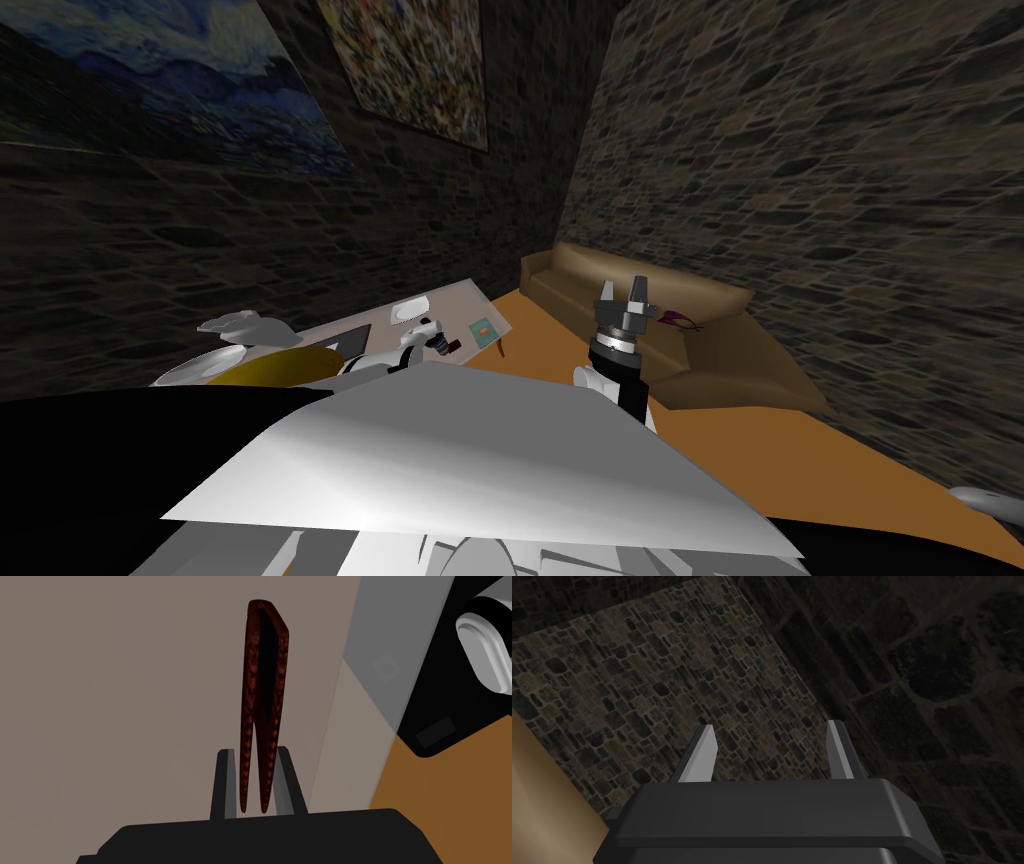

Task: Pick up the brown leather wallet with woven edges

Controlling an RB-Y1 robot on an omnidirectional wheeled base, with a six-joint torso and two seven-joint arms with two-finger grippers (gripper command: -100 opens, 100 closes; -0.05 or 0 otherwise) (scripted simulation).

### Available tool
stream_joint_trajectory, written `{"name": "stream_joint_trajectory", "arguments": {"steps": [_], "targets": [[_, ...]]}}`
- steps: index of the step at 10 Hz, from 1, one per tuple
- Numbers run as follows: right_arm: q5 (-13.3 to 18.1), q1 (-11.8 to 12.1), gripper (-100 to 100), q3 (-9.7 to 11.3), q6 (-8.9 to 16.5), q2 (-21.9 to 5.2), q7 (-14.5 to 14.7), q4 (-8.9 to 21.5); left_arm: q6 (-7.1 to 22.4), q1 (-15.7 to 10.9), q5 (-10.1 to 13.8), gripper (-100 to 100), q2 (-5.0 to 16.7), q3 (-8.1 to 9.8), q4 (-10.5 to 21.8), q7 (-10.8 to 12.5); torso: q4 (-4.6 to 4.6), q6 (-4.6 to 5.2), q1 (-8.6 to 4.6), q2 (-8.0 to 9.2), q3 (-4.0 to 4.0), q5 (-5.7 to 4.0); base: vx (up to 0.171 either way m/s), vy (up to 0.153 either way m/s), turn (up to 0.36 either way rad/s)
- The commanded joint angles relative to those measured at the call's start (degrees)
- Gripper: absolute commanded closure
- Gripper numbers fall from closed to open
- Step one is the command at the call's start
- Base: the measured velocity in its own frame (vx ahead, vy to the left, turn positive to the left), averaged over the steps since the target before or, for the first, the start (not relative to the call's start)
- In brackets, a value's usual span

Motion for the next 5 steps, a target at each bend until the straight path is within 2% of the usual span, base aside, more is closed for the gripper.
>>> {"name": "stream_joint_trajectory", "arguments": {"steps": [1, 2, 3, 4, 5], "targets": [[0.0, 0.0, 0, 0.0, 0.0, 0.0, 0.0, 0.0, 0.0, 0.0, 0.0, 100, 0.0, 0.0, 0.0, 0.0, 0.0, 0.0, 0.0, 0.0, 0.0, 0.0, 0.0, 0.0, 0.0], [0.0, 0.0, 0, 0.0, 0.0, 0.0, 0.0, 0.0, 0.01, 0.0, 0.0, 0, 0.0, 0.0, 0.0, 0.0, 0.0, 0.0, 0.0, -0.01, 0.0, 0.0, 0.0, 0.0, 0.0], [0.0, 0.0, 0, 0.0, 0.0, 0.0, 0.0, 0.0, 1.62, -1.02, -0.06, 100, 1.18, 0.41, -0.4, 0.08, 0.0, 0.0, 0.0, -0.01, 0.0, 0.0, -0.051, -0.021, -0.036], [0.0, -0.01, 0, 0.0, 0.0, 0.0, 0.0, 0.0, 3.01, -1.49, -0.1, 100, 1.79, 0.66, -1.01, 0.19, 0.05, 0.01, -0.06, 0.13, 0.08, -0.06, -0.076, -0.037, -0.032], [0.0, -0.01, 0, 0.0, 0.0, 0.0, 0.0, 0.0, 2.76, -0.53, -0.28, 100, 0.9, 0.39, -2.31, 0.51, 0.07, 0.02, -0.15, 0.24, 0.15, -0.06, -0.03, -0.016, -0.006]]}}
